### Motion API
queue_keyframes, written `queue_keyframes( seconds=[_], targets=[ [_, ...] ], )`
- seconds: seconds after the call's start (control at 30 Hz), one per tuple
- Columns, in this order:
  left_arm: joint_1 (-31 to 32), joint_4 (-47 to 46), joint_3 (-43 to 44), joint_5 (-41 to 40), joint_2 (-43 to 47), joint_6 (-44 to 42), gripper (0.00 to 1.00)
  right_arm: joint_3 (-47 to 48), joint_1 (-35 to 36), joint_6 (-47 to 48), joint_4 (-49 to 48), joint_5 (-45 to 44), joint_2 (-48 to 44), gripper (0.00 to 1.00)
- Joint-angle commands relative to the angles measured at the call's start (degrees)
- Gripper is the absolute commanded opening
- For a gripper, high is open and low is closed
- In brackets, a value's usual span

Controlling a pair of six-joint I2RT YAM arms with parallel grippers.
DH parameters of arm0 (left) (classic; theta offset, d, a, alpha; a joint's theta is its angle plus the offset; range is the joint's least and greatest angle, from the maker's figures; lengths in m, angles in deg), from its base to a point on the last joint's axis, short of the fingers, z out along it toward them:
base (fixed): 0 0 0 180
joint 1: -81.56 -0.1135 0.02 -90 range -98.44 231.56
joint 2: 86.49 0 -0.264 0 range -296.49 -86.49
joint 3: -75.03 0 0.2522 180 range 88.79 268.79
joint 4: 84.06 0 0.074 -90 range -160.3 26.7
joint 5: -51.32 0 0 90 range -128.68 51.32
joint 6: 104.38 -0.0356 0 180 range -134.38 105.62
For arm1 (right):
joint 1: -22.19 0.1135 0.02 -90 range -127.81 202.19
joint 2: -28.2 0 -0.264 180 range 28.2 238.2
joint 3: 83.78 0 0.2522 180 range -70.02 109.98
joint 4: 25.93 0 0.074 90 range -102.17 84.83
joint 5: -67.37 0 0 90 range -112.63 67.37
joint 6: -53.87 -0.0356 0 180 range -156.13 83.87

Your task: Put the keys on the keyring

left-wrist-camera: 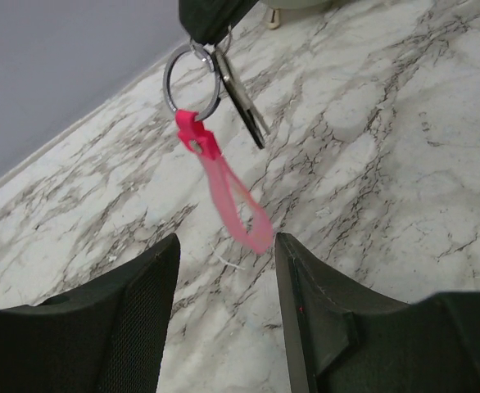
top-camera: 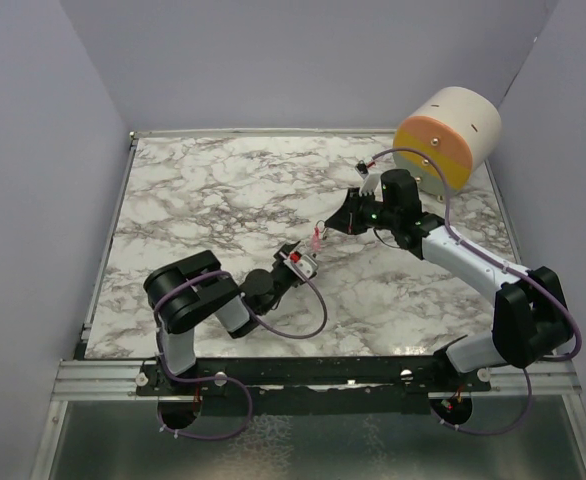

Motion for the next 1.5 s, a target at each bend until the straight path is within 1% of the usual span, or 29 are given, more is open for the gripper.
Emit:
queue_keyframes(
  seconds=[0.0, 0.13, 0.67, 0.93, 1.07, 1.27, 1.37, 1.4, 1.47],
  targets=[
    [2.9, -13.3, 3.3, -4.5, -2.1, -6.1, 0.52, 1.0, -0.2, -0.5, -0.5, 1.3, -1.5, 0.01],
    [3.8, -13.3, 4.8, -5.3, -3.2, -8.6, 0.53, 0.8, -0.2, -0.5, -0.5, 1.3, -1.6, 0.01],
    [4.0, -13.3, 10.0, -5.9, -5.0, -13.1, 0.53, -0.1, -0.2, -0.5, -0.2, 2.4, -3.0, 0.01],
    [4.0, -13.3, 10.8, -6.6, -5.1, -15.2, 0.50, -0.5, -0.2, 0.0, 0.6, 2.5, -3.6, 0.01],
    [4.0, -13.3, 10.6, -6.2, -4.8, -16.0, 0.46, -0.9, -0.2, 0.1, 0.6, 2.5, -3.4, 0.01],
    [4.0, -13.3, 10.5, -5.6, -4.3, -17.6, 0.34, -1.3, -0.2, 0.3, 0.4, 2.6, -2.9, 0.01],
    [4.0, -13.3, 10.8, -5.3, -4.2, -18.0, 0.32, -1.5, -0.2, 0.3, 0.4, 2.7, -2.8, 0.01],
    [4.0, -13.3, 10.9, -5.1, -4.2, -18.2, 0.29, -1.6, -0.2, 0.3, 0.3, 2.7, -2.7, 0.01],
    [4.0, -13.2, 10.7, -4.8, -4.1, -18.3, 0.22, -1.5, -0.2, 0.3, 0.5, 2.4, -2.7, 0.01]
  ],
)
